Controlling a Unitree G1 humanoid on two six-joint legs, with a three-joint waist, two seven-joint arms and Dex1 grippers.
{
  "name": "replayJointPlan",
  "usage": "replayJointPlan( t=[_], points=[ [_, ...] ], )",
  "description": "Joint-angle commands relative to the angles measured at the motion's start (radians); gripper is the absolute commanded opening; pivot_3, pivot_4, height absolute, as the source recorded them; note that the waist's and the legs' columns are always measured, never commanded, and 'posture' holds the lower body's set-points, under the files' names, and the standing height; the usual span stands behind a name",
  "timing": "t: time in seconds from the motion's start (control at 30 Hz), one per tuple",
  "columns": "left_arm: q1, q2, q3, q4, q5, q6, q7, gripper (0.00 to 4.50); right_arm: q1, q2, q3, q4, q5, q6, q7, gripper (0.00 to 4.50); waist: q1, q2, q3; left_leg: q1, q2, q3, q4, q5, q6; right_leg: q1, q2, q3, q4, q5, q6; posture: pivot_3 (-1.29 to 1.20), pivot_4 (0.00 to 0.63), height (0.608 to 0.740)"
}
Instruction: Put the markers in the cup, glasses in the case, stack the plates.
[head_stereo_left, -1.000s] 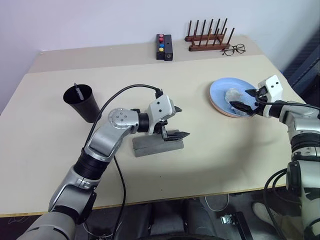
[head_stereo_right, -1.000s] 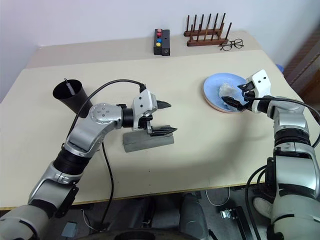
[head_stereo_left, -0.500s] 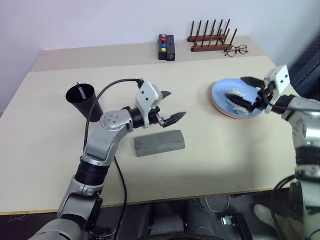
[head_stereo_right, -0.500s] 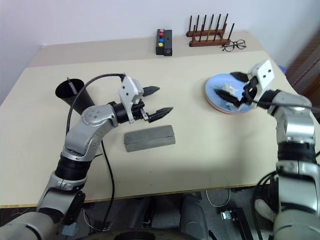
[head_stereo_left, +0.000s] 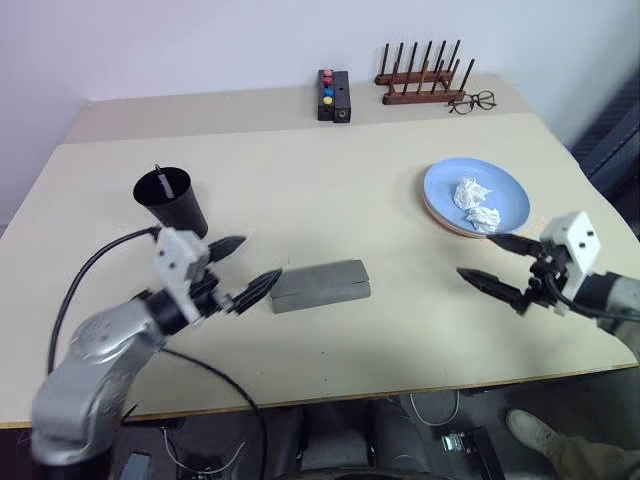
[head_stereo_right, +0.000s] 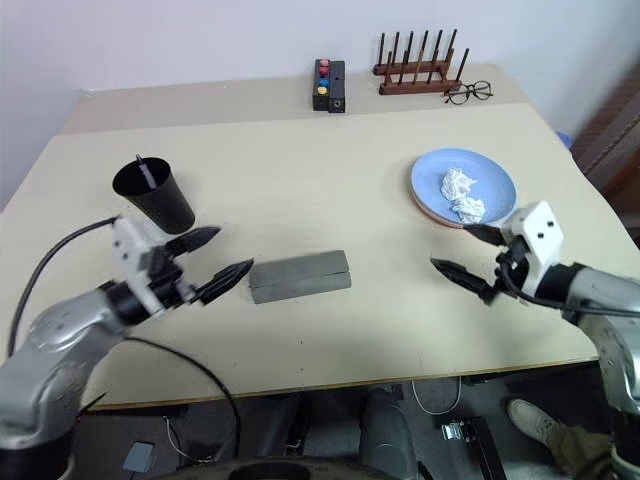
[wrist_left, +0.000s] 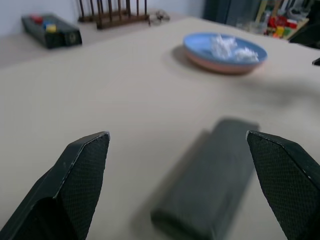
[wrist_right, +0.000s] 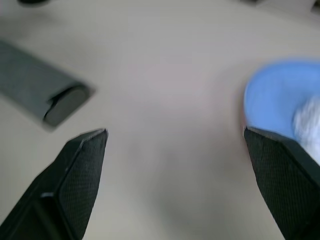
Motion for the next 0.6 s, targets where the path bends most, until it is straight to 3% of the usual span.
replayJointPlan(
  t=[0.03, 0.33, 0.6],
  points=[
    [0.109, 0.048, 0.074, -0.054, -0.025, -0.062, -0.067, 4.50, 0.073, -0.011, -0.079, -0.058, 0.036, 0.005, 0.022, 4.41, 0.000, 0.000, 0.000, 0.000, 0.000, 0.000, 0.000, 0.000, 0.001, 0.000, 0.000, 0.000, 0.000, 0.000, 0.000, 0.00, 0.150, 0.740],
    [0.290, 0.060, 0.091, 0.053, 0.090, -0.330, -0.160, 4.50, 0.153, 0.001, -0.127, -0.044, 0.038, -0.015, 0.007, 4.41, -0.003, 0.000, 0.000, 0.002, 0.001, 0.001, -0.001, -0.002, 0.003, 0.002, -0.001, 0.000, -0.001, -0.002, -0.003, 0.00, 0.150, 0.740],
    [0.301, 0.046, 0.057, 0.015, 0.078, -0.329, -0.103, 4.50, 0.152, -0.045, -0.132, -0.022, 0.017, -0.004, 0.013, 4.41, 0.012, 0.000, 0.000, 0.002, 0.001, 0.001, -0.001, -0.002, 0.003, 0.002, 0.000, 0.000, -0.002, -0.002, -0.003, 0.00, 0.150, 0.740]
  ],
)
